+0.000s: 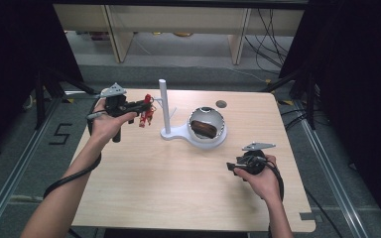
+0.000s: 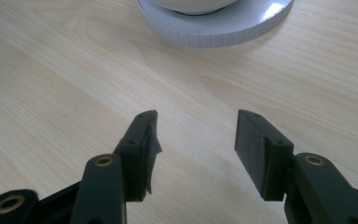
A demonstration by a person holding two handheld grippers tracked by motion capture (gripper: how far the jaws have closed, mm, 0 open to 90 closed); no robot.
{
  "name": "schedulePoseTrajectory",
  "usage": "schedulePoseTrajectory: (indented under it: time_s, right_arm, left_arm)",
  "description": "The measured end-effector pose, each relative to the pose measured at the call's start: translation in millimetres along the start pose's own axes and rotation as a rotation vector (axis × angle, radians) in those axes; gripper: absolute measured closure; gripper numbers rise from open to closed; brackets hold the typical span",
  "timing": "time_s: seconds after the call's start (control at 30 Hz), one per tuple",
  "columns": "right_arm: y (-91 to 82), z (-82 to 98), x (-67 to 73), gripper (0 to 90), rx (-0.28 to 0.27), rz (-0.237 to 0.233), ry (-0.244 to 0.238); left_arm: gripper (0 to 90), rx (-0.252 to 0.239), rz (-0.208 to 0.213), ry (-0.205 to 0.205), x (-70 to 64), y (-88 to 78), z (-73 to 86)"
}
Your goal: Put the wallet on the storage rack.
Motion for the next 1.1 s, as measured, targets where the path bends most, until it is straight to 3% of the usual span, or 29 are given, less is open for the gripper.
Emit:
schedulePoseTrajectory:
  time_s: [0.03,0.33,0.4,0.8,0.83,1.1]
  right_arm:
    - [1.2,-0.2,-1.6,49.6,-0.011,0.004,-0.019]
    - [1.6,0.2,-0.7,49.4,-0.009,0.003,-0.012]
    - [3.5,-1.6,-5.0,49.3,-0.029,-0.007,-0.063]
    - [4.1,-0.2,-5.3,49.2,-0.025,-0.007,-0.062]
    - [2.0,0.8,-7.6,49.1,-0.002,0.039,-0.068]
    - [2.0,2.7,-6.2,49.0,0.011,0.037,-0.053]
  left_arm:
    - [77.4,0.003,0.001,-0.002,0.0,-0.1,-0.1]
    - [75.7,0.03,0.004,-0.017,0.0,-0.6,-1.6]
    - [75.2,0.036,0.001,-0.014,0.1,-0.8,-2.3]
    - [74.1,0.077,-0.009,0.017,-0.6,-2.2,-5.6]
    - [73.6,0.083,-0.012,0.016,-0.6,-2.5,-5.9]
    - [71.0,0.092,-0.007,0.019,-0.1,-4.1,-8.4]
Point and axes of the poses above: each handheld gripper's, and its own axes: y roughly forward along the jaws, z roughly out of its underside, x roughly to its left, the point moved 8 cm from there along y, roughly forward along the jaws, and after that the axes turned 5 degrees about -x, right-handed, at the moved point
